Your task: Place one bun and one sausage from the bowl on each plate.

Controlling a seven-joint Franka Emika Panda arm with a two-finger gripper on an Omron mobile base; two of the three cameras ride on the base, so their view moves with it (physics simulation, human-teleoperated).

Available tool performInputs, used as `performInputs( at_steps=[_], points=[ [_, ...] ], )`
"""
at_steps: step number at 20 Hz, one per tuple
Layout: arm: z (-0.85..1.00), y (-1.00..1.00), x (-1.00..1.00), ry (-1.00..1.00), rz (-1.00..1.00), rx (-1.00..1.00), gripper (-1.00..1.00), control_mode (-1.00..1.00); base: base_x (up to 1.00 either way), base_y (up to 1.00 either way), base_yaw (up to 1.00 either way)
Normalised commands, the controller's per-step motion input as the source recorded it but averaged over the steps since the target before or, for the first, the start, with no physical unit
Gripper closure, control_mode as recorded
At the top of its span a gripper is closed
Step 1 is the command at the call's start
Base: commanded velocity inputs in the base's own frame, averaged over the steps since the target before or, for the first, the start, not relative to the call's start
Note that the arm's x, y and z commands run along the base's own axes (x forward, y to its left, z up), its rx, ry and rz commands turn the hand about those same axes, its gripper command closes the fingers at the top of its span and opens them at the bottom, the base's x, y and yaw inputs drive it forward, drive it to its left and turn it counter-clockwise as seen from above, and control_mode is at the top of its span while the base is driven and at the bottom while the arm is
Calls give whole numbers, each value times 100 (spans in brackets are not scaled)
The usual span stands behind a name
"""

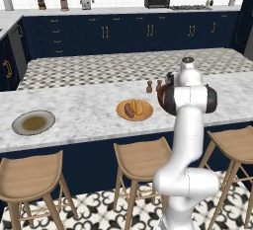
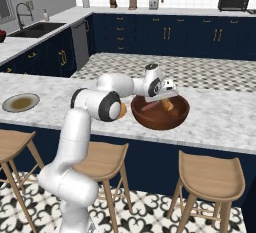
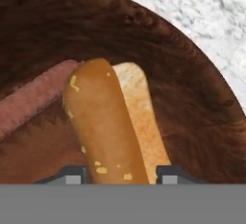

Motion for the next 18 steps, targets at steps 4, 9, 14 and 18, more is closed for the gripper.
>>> performInputs(
  at_steps=[4,9,14,18],
  points=[
    [93,78,-84,-1,-14,14,100,-100,0,0,0],
    [96,71,-92,-1,-24,33,100,-100,0,0,0],
    [23,98,-100,-12,-20,25,100,-100,0,0,0],
    [19,100,-65,0,-10,5,100,-100,0,0,0]
  ],
)
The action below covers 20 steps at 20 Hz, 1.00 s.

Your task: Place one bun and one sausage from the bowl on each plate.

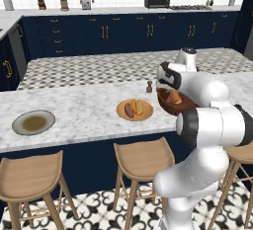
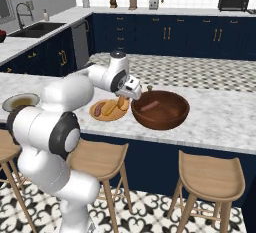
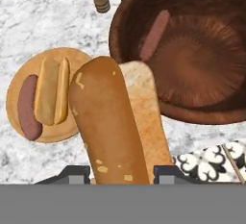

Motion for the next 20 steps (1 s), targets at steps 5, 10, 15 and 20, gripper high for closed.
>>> performInputs(
  at_steps=[5,10,15,20],
  points=[
    [-19,65,-90,-6,1,0,100,-100,0,0,0],
    [0,0,-4,0,-1,3,100,-100,0,0,0],
    [0,8,0,0,0,0,100,100,0,60,0],
    [0,0,0,0,0,0,100,100,0,100,0]
  ],
)
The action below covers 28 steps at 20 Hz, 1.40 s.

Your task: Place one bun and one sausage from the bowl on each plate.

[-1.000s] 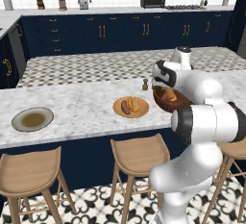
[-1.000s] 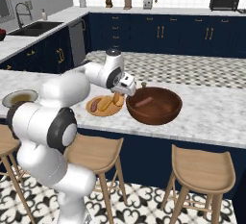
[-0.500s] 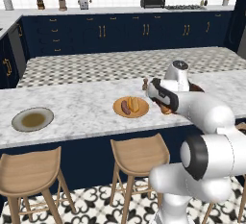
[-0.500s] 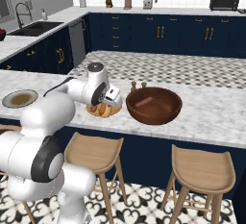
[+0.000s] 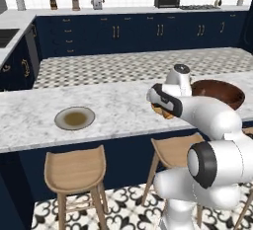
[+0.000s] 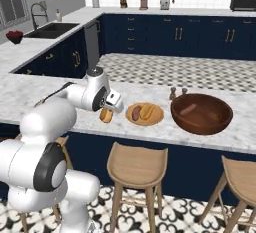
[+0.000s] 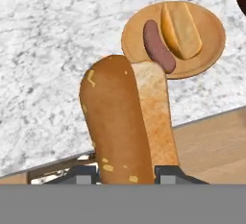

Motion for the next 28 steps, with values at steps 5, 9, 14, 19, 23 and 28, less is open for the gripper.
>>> performInputs(
  at_steps=[5,9,14,19,23,28],
  points=[
    [0,0,0,0,0,0,100,100,3,100,0],
    [0,0,0,0,0,0,100,100,17,100,-1],
    [0,0,0,0,0,0,100,100,39,64,-4],
    [0,0,0,0,0,0,100,100,48,42,-1],
    [0,4,7,0,0,0,100,-100,26,19,0],
    [0,3,58,1,0,0,100,-100,0,0,0]
  ],
)
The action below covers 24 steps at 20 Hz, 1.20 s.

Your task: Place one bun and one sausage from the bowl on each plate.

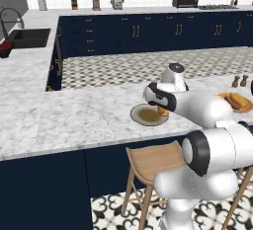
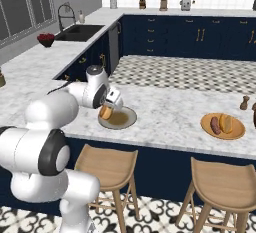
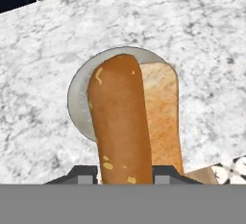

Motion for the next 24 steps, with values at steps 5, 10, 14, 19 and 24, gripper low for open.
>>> performInputs(
  at_steps=[5,10,14,19,24],
  points=[
    [-1,18,97,0,0,0,100,-100,0,0,0],
    [-10,24,86,0,-7,0,100,-100,0,0,0],
    [-5,3,75,2,0,0,100,-100,0,0,0],
    [-12,0,47,0,0,0,100,-100,0,0,0],
    [-40,-1,24,1,0,0,100,-100,0,0,0]
  ],
)
